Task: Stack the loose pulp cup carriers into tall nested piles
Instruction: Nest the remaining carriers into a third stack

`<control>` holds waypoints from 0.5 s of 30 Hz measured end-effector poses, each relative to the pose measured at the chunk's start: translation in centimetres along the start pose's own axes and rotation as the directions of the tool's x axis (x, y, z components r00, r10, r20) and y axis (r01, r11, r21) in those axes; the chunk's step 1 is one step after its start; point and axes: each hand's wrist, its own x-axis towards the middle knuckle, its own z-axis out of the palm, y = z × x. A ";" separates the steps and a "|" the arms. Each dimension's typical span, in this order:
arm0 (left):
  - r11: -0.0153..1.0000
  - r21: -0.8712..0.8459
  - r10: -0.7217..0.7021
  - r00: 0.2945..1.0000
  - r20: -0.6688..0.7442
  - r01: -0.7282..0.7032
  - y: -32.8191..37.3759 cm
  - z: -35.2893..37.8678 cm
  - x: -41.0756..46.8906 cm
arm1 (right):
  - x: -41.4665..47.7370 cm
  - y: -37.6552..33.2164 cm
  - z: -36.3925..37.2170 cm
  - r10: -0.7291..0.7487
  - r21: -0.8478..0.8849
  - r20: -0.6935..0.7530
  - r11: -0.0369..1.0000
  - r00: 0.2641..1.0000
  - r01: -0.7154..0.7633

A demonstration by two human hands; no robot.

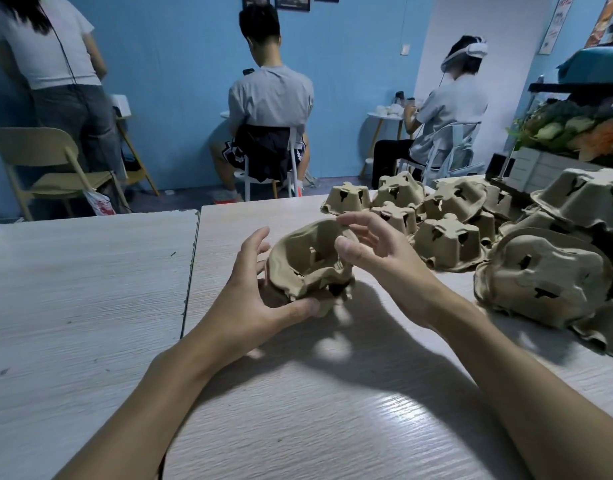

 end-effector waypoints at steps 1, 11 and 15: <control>1.000 0.006 0.001 1.000 -0.002 -0.001 0.1 0.0 -0.1 | 0.0 0.1 -0.1 0.006 -0.009 -0.012 1.000 1.000 -0.006; 0.999 0.045 0.020 1.000 0.018 -0.021 0.9 -0.1 -0.2 | 0.1 -0.1 -0.2 0.030 0.083 -0.002 0.996 1.000 -0.029; 0.999 0.033 0.018 1.000 0.016 -0.018 1.1 0.0 -0.3 | 0.2 -0.3 -0.1 0.013 0.052 -0.016 0.999 1.000 -0.012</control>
